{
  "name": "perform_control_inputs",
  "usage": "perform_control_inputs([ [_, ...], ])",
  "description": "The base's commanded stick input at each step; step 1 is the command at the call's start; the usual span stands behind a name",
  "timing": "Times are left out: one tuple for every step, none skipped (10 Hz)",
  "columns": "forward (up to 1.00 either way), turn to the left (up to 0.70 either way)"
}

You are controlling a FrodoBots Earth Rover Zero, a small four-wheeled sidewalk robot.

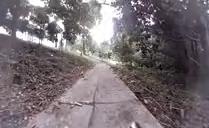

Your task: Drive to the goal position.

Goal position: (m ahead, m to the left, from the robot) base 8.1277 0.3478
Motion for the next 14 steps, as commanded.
perform_control_inputs([
  [0.70, 0.00],
  [0.70, 0.00],
  [0.70, 0.00],
  [0.70, 0.00],
  [0.70, 0.00],
  [0.70, 0.00],
  [0.70, 0.00],
  [0.70, 0.00],
  [0.70, 0.00],
  [0.70, 0.00],
  [0.70, 0.00],
  [0.70, 0.00],
  [0.70, 0.00],
  [0.70, -0.03],
])
